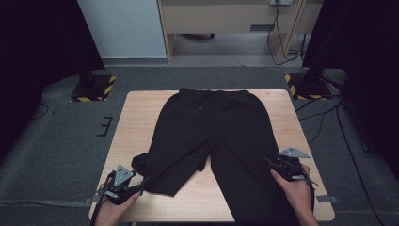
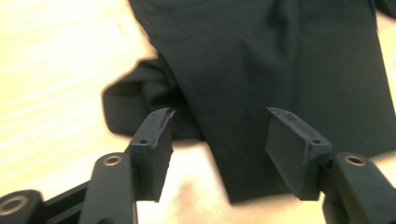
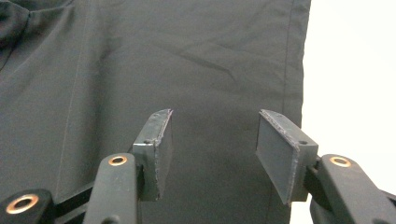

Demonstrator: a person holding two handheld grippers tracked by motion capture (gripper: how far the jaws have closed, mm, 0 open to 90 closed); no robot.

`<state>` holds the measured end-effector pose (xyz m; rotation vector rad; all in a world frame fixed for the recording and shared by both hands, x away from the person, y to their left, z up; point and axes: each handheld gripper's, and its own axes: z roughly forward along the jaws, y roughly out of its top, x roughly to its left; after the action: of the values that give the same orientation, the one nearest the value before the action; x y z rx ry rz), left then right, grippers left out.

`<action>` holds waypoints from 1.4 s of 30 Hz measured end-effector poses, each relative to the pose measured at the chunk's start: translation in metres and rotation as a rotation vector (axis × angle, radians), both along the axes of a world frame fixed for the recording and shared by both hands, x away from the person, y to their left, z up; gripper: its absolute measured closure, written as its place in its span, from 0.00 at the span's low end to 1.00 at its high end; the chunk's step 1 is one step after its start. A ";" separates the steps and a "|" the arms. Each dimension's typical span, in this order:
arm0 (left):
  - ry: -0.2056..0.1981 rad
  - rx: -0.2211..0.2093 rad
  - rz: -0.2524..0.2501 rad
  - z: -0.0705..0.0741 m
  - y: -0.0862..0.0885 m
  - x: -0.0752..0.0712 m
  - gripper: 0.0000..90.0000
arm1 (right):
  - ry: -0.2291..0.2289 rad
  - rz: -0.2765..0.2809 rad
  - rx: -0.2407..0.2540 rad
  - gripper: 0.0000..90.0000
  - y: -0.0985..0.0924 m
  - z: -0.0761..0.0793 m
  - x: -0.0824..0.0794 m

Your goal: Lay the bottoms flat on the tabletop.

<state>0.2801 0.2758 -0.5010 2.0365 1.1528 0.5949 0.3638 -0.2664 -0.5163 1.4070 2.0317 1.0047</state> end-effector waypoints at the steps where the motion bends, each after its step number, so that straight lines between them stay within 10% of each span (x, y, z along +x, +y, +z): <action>1: 0.000 0.004 -0.012 0.000 -0.002 -0.001 0.48 | 0.002 0.000 0.003 0.51 -0.001 0.000 -0.001; 22: 0.115 0.013 -0.037 -0.024 0.002 0.009 0.49 | 0.022 0.035 0.008 0.50 0.000 -0.006 -0.006; 30: 0.135 0.010 -0.084 -0.021 -0.004 0.007 0.81 | 0.035 0.029 0.008 0.50 0.002 -0.009 -0.005; 38: 0.047 -0.090 -0.127 0.006 -0.016 0.008 0.98 | 0.024 0.033 0.006 0.50 0.006 -0.006 -0.006; 42: 0.023 -0.095 -0.163 0.028 -0.039 0.035 0.98 | 0.018 0.041 0.007 0.49 0.011 -0.005 -0.005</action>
<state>0.3148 0.2369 -0.4730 2.0361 0.9970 0.4290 0.3587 -0.2550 -0.5213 1.3874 2.0797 1.0213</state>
